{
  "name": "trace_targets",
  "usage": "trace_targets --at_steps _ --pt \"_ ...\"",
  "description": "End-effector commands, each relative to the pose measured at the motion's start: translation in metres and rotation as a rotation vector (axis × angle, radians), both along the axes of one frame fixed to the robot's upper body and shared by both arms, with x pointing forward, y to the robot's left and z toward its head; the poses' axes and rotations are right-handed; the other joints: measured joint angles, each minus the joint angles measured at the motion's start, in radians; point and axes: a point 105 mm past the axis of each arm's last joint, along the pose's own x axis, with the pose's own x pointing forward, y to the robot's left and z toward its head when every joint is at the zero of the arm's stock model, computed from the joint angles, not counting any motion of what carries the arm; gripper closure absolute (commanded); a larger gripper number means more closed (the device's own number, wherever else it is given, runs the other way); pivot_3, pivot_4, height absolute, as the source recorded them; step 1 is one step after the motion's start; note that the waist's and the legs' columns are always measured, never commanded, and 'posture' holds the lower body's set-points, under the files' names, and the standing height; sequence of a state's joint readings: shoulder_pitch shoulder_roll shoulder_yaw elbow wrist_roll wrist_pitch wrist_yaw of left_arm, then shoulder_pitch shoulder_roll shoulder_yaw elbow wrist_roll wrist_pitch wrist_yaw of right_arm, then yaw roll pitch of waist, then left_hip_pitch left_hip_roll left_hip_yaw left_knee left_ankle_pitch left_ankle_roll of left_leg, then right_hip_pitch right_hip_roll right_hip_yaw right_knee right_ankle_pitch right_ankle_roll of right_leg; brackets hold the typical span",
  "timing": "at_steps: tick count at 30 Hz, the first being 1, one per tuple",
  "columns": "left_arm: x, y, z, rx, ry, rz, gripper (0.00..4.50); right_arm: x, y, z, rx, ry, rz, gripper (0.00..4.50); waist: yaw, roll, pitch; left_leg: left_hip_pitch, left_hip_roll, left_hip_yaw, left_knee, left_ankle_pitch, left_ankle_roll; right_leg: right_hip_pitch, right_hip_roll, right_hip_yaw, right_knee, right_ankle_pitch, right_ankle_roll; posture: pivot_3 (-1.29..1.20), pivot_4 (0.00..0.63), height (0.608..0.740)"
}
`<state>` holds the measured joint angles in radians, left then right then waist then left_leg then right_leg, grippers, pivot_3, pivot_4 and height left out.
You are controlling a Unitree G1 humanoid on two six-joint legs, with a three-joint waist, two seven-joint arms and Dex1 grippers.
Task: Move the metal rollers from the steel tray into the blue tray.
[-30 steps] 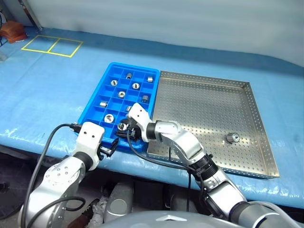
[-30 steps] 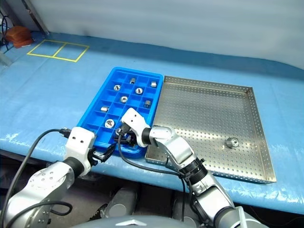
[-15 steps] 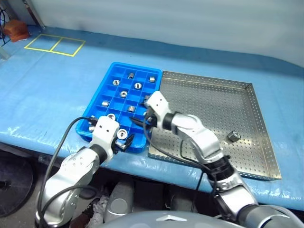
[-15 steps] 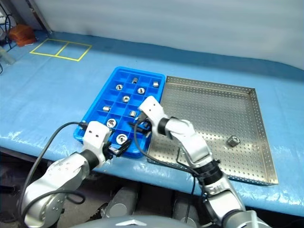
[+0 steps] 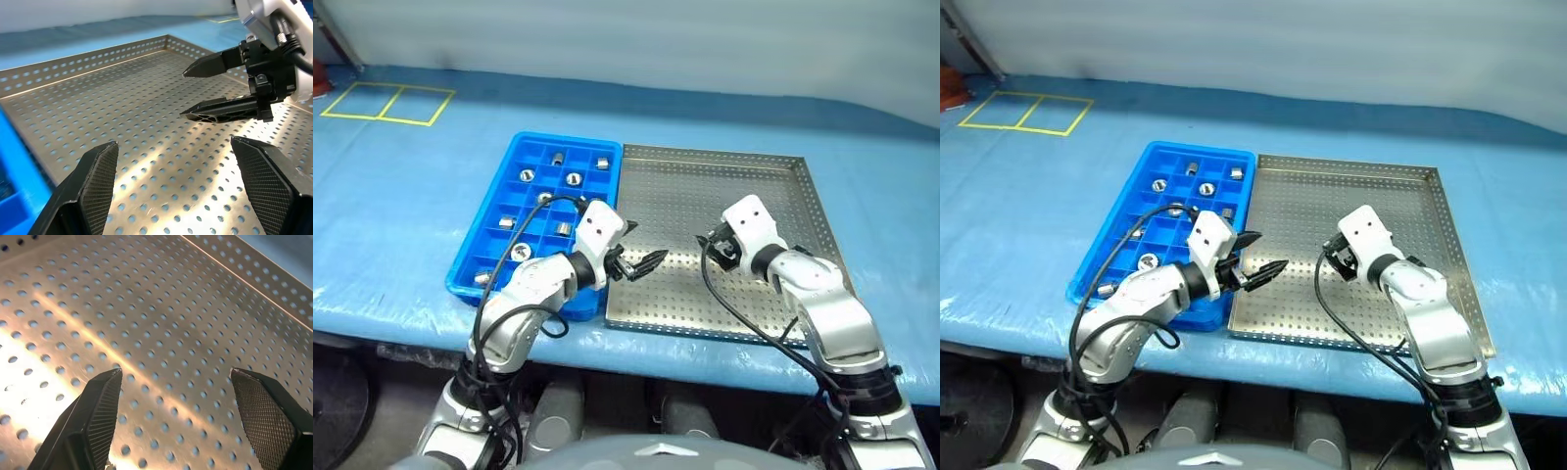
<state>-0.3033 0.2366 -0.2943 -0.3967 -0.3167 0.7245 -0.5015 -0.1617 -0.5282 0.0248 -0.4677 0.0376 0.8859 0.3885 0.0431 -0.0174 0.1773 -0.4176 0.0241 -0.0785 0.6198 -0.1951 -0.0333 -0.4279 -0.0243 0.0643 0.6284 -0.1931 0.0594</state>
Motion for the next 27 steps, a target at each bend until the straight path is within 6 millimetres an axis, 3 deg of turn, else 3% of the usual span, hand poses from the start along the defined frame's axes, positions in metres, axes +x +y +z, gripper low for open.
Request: trace_targets --at_steps 1,7,21,24,27 --pt "-0.001 -0.009 0.004 -0.009 -0.036 -0.047 0.49 -0.009 -0.013 0.004 -0.015 -0.018 -0.066 0.78 -0.018 0.0 0.0 0.0 0.0 0.0 0.001 0.0 0.0 0.0 0.0 0.0 0.0 0.0 0.001 0.07 0.15 0.74" --pt "-0.004 -0.009 -0.001 0.007 -0.029 -0.06 0.49 -0.012 -0.027 -0.013 0.006 0.024 -0.166 0.78 -0.055 0.0 0.0 0.001 0.0 0.001 0.005 0.0 0.0 0.002 0.0 0.002 0.002 0.002 0.003 0.07 0.15 0.74" --pt "-0.006 -0.004 -0.006 0.021 -0.02 -0.029 0.49 0.004 -0.058 -0.042 0.03 0.059 -0.366 0.78 -0.052 0.001 0.0 0.002 -0.001 0.001 0.006 0.0 0.001 0.003 0.0 0.003 0.003 0.002 0.003 0.12 0.15 0.74" --pt "-0.006 -0.002 -0.006 0.019 -0.02 -0.018 0.49 0.005 -0.059 -0.04 0.037 0.039 -0.379 0.78 -0.051 0.001 0.0 0.003 -0.001 0.001 0.007 0.0 0.001 0.004 0.0 0.003 0.003 0.002 0.003 0.12 0.15 0.74" --pt "-0.007 -0.002 -0.006 0.019 -0.017 -0.02 0.49 0.008 -0.055 -0.025 0.059 -0.028 -0.359 0.78 -0.051 0.001 0.0 0.003 -0.001 0.001 0.007 0.0 0.001 0.004 0.0 0.003 0.003 0.002 0.003 0.12 0.15 0.74"
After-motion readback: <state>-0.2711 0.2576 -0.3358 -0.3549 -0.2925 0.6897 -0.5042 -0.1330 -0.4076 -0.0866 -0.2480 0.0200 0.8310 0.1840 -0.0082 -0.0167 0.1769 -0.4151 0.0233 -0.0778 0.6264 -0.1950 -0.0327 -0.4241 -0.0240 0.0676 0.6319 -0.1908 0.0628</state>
